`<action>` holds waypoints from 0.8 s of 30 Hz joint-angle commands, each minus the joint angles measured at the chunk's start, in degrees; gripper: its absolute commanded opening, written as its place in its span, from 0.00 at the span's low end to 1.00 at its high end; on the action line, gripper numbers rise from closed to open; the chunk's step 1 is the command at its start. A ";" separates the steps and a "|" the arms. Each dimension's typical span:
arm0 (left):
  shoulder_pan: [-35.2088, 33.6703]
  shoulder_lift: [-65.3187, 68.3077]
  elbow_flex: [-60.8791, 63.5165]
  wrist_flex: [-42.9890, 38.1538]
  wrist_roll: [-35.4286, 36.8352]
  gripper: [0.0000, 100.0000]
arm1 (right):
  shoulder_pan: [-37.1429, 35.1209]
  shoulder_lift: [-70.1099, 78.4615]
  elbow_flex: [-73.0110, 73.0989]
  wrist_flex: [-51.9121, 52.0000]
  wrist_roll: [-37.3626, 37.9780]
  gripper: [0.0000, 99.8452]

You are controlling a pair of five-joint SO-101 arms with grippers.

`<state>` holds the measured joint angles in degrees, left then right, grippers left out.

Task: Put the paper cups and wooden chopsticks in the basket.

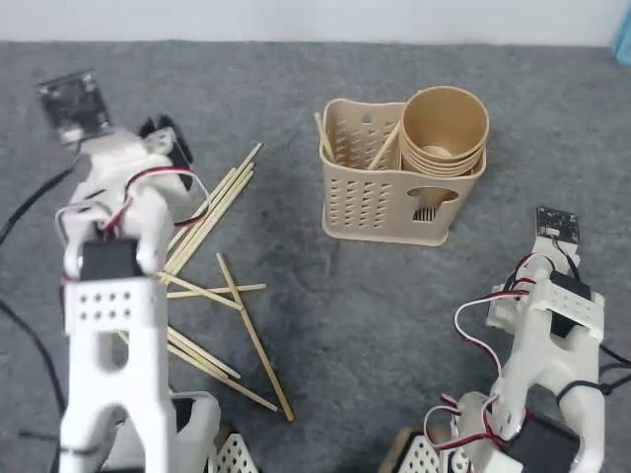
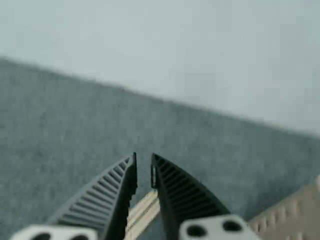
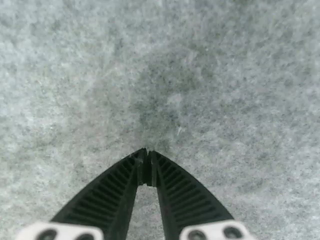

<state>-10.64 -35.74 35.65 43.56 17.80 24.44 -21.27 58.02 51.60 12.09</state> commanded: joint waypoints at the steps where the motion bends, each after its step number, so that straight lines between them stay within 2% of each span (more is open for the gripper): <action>1: -0.18 6.59 -4.44 1.58 -0.70 0.11 | -0.13 -2.68 -0.26 -0.22 0.70 0.01; 7: -0.18 21.19 -9.54 1.58 -0.79 0.15 | -0.13 -2.59 -0.26 -0.22 0.70 0.01; 24: 2.55 53.19 -25.80 1.67 -12.66 0.15 | -0.13 -2.59 -0.26 -0.48 0.88 0.01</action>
<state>-9.41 15.69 13.58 45.05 6.99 24.44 -21.27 58.02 51.60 12.09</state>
